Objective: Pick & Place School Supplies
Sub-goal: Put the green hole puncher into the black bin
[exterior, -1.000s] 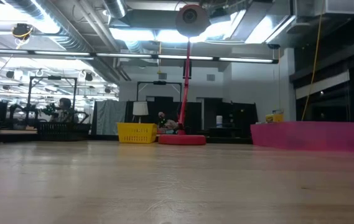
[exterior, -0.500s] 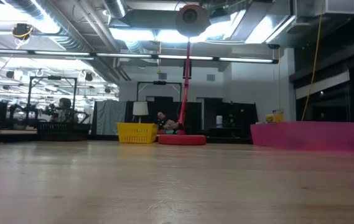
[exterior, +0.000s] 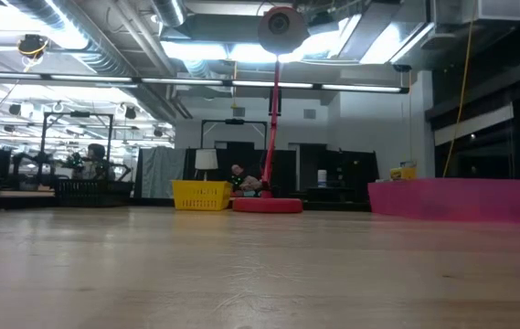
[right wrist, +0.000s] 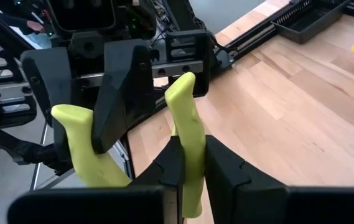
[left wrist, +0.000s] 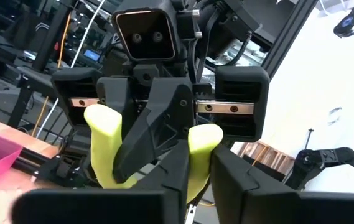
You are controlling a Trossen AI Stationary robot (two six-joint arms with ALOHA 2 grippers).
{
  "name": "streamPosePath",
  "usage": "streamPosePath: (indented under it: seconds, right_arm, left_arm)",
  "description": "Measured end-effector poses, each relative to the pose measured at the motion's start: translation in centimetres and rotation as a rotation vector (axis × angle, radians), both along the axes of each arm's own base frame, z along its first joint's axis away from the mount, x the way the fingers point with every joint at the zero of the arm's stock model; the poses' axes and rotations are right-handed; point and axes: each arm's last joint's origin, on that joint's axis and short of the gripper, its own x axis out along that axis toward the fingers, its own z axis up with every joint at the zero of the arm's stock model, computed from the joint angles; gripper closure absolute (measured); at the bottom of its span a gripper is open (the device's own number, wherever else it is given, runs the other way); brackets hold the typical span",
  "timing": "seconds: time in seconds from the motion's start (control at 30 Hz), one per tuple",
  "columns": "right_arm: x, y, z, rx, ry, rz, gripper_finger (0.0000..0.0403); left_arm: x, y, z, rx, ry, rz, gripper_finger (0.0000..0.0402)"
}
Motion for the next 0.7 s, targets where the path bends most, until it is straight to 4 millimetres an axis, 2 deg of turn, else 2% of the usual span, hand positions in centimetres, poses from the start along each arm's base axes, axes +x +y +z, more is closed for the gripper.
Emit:
streamPosePath:
  seconds: [0.07, 0.17, 0.37, 0.47, 0.7]
  right_arm:
    - [0.1, 0.0, 0.1, -0.011, -0.010, 0.008, 0.0362]
    - [0.2, 0.1, 0.3, -0.023, -0.035, 0.019, 0.0354]
    - [0.3, 0.1, 0.5, -0.008, -0.059, 0.006, 0.0263]
    - [0.3, 0.3, 0.8, -0.013, -0.085, 0.007, 0.0237]
    - [0.5, 0.4, 1.6, -0.012, -0.165, 0.005, 0.0231]
  left_arm:
    - [0.0, 0.0, 0.0, 0.000, -0.003, -0.003, 0.0369]
    - [-0.1, 0.0, 0.2, 0.001, -0.010, -0.007, 0.0369]
    - [-0.1, 0.0, 0.1, 0.002, -0.001, 0.010, 0.0366]
    - [-0.1, -0.1, 0.1, 0.004, 0.002, 0.009, 0.0369]
    - [0.1, -0.1, -0.6, 0.011, 0.059, 0.013, 0.0369]
